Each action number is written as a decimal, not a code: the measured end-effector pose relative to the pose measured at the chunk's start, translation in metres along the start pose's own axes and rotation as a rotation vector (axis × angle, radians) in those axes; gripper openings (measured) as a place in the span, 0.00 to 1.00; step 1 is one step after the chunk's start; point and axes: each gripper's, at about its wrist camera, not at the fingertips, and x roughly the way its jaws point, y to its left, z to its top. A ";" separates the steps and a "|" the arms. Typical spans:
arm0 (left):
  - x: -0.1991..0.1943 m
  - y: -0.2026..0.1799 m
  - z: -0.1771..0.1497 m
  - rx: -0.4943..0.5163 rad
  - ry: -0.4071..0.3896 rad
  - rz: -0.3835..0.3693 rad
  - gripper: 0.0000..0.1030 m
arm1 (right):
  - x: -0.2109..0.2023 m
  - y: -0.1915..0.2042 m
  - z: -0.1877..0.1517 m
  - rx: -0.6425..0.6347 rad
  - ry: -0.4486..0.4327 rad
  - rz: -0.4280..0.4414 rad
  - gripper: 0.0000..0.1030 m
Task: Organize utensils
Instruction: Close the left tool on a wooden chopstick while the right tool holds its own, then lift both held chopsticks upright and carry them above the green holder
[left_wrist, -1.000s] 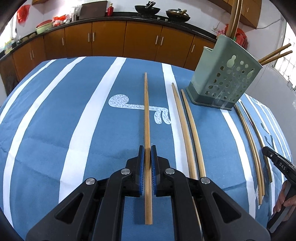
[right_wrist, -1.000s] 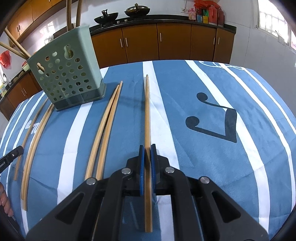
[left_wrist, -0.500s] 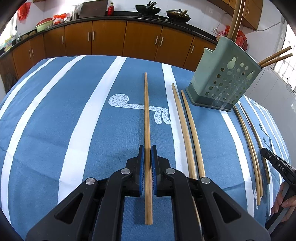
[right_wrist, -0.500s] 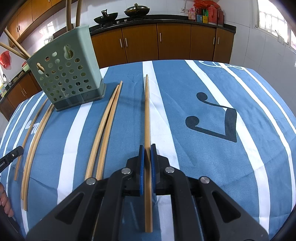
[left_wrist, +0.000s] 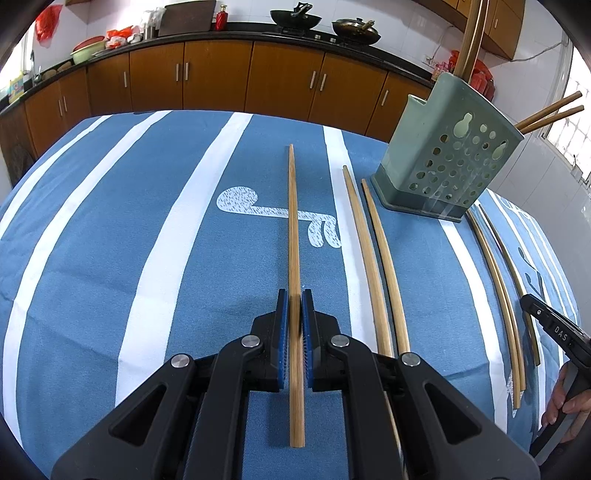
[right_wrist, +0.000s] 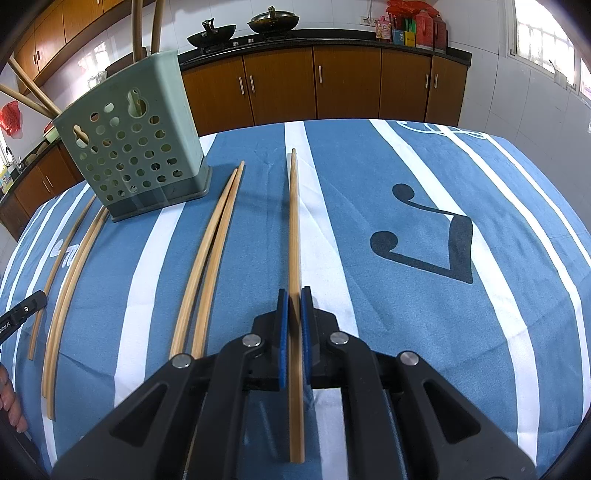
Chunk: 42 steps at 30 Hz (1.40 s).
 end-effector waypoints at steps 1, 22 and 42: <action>0.000 0.000 0.000 0.000 0.000 0.000 0.08 | 0.000 0.000 0.000 0.000 0.000 0.000 0.08; -0.007 -0.014 -0.014 0.112 0.009 0.077 0.07 | -0.005 0.001 -0.003 -0.029 0.014 0.005 0.08; -0.086 -0.009 0.032 0.044 -0.194 -0.001 0.07 | -0.100 -0.016 0.035 0.045 -0.252 0.071 0.07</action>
